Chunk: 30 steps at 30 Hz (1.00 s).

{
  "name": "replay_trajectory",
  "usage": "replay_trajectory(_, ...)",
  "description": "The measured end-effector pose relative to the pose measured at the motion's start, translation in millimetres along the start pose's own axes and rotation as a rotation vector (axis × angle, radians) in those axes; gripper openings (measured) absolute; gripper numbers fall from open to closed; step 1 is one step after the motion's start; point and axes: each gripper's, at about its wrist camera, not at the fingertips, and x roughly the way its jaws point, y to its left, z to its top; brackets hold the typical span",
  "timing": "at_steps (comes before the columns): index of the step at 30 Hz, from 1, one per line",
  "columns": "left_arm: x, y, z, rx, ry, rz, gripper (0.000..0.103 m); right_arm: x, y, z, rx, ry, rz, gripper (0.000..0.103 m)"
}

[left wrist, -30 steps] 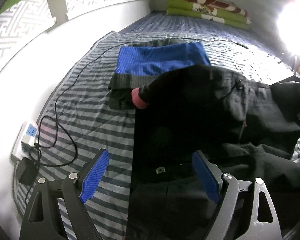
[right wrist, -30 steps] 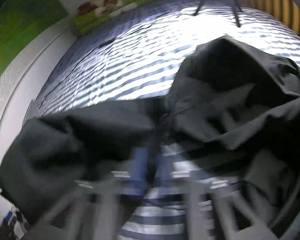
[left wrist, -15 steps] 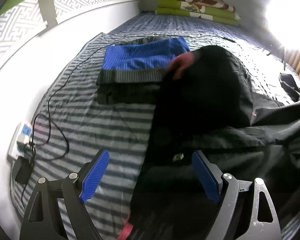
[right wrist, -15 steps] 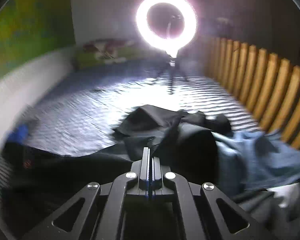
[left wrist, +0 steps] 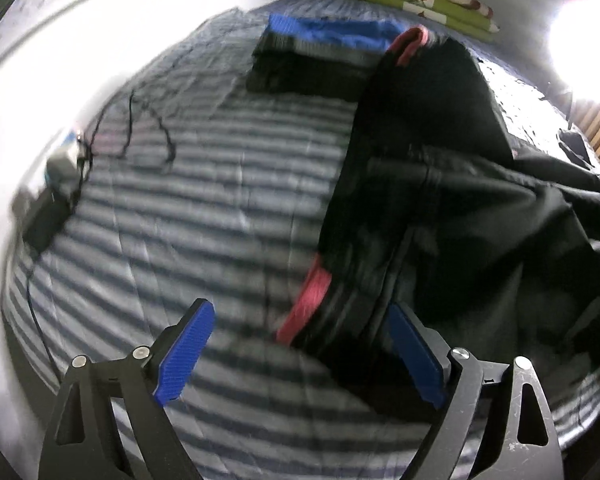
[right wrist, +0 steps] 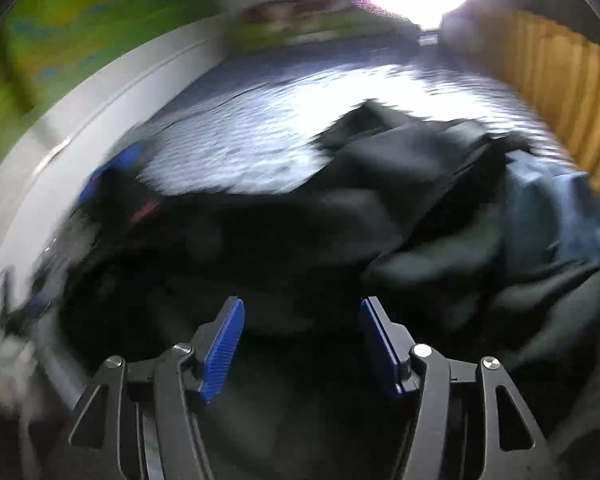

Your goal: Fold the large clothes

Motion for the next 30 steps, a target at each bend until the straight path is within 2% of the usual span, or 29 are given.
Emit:
replay_trajectory(2,4.6,-0.4,-10.2,-0.007,0.023,-0.016,0.092,-3.4,20.0,-22.4,-0.104,0.047,0.029,0.064)
replay_trajectory(4,6.9,-4.7,-17.3,-0.022,0.027,-0.031,0.090,2.5,40.1,-42.2,-0.207,0.080,-0.001,0.064)
replay_trajectory(6,11.5,-14.5,-22.2,-0.031,0.028,-0.058,0.075,15.6,56.8,-58.9,-0.287,0.126,-0.046,0.064)
replay_trajectory(7,14.0,-18.6,-22.9,-0.033,0.041,-0.067,0.061,24.1,65.0,-65.6,-0.331,0.140,-0.077,0.064)
replay_trajectory(9,12.9,-25.8,-21.8,-0.044,0.026,-0.022,0.051,37.0,75.5,-77.9,-0.400,0.169,-0.130,0.064)
replay_trajectory(11,5.9,-27.4,-21.0,-0.066,0.008,-0.021,0.033,54.3,77.3,-84.0,-0.453,0.213,-0.190,0.062)
replay_trajectory(12,0.8,-27.0,-20.5,-0.076,-0.003,-0.025,0.031,60.7,77.2,-85.0,-0.468,0.237,-0.204,0.056)
replay_trajectory(13,-6.4,-27.1,-20.3,-0.083,-0.015,-0.026,0.026,64.1,76.8,-87.6,-0.474,0.262,-0.209,0.026)
replay_trajectory(14,-16.0,-28.1,-20.4,-0.080,-0.030,-0.030,0.023,65.7,76.8,-87.1,-0.478,0.300,-0.203,0.001)
replay_trajectory(15,-26.9,-29.6,-21.5,-0.067,-0.049,-0.027,0.022,62.7,77.8,-85.3,-0.478,0.315,-0.194,0.002)
replay_trajectory(21,-97.2,-36.9,-34.7,-0.025,-0.123,-0.016,0.017,-11.6,87.3,-72.7,-0.545,0.225,-0.136,0.001)
replay_trajectory(24,-122.7,-40.7,-60.7,-0.013,-0.113,-0.031,0.018,-44.2,81.6,-76.0,-0.558,0.221,-0.132,0.001)
replay_trajectory(27,-114.2,-48.0,-85.7,0.032,-0.018,-0.041,0.035,-42.7,69.0,-90.4,-0.553,0.287,-0.167,0.002)
replay_trajectory(28,-110.6,-49.2,-93.9,0.052,0.013,-0.015,0.041,-34.7,66.1,-95.9,-0.574,0.322,-0.187,0.003)
replay_trajectory(30,-114.9,-45.8,-104.2,0.062,0.007,0.036,0.050,-17.6,65.7,-102.4,-0.620,0.409,-0.212,0.010)
